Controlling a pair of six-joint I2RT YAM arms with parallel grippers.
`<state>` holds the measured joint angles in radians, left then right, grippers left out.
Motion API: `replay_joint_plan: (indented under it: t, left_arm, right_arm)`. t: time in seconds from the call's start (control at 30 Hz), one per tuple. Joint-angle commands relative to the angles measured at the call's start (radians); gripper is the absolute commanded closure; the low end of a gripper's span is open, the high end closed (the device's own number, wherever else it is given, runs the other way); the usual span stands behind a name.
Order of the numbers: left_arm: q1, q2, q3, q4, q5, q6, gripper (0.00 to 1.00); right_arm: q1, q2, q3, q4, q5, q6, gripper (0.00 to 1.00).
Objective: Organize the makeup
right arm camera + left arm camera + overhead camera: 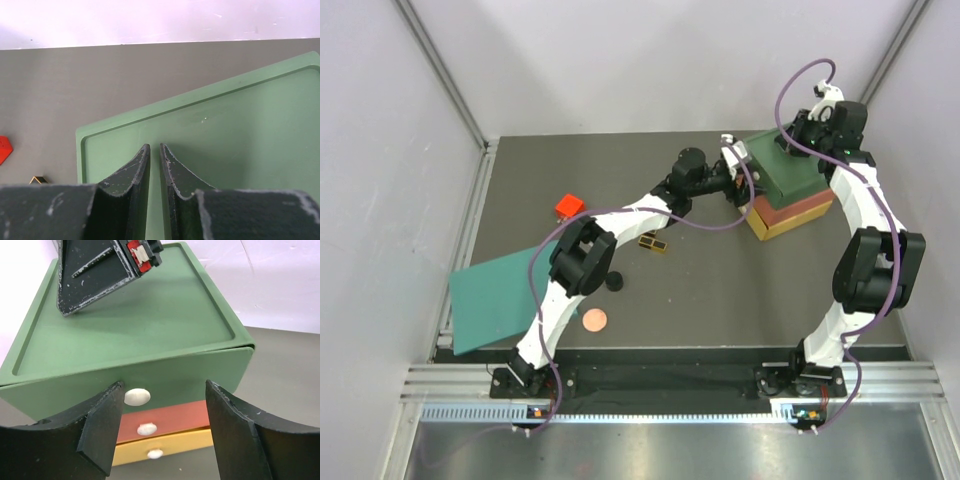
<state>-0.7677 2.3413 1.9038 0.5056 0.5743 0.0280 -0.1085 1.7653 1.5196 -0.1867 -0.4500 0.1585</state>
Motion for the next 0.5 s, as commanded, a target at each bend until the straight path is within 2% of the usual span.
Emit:
replay_joint_plan:
  t: [0.0,0.13,0.33,0.4,0.47]
  left_arm:
    - [-0.019,0.044,0.072,0.051,0.012,-0.023,0.29]
    - [-0.024,0.041,0.068,0.05,0.004,-0.019,0.29]
    - [-0.004,-0.091,-0.081,0.085,-0.04,0.027,0.27]
    - [0.007,-0.143,-0.118,0.1,-0.05,0.015,0.26]
    - [0.025,-0.177,-0.161,0.131,-0.062,-0.074,0.24]
  right_arm:
    - [0.003,0.12,-0.087,-0.358,0.028,-0.019,0.85]
    - [0.003,0.114,-0.091,-0.358,0.028,-0.019,0.85]
    - [0.003,0.108,-0.102,-0.35,0.03,-0.019,0.85]
    - [0.003,0.108,-0.102,-0.352,0.031,-0.019,0.85]
    - [0.003,0.111,-0.102,-0.349,0.031,-0.019,0.85]
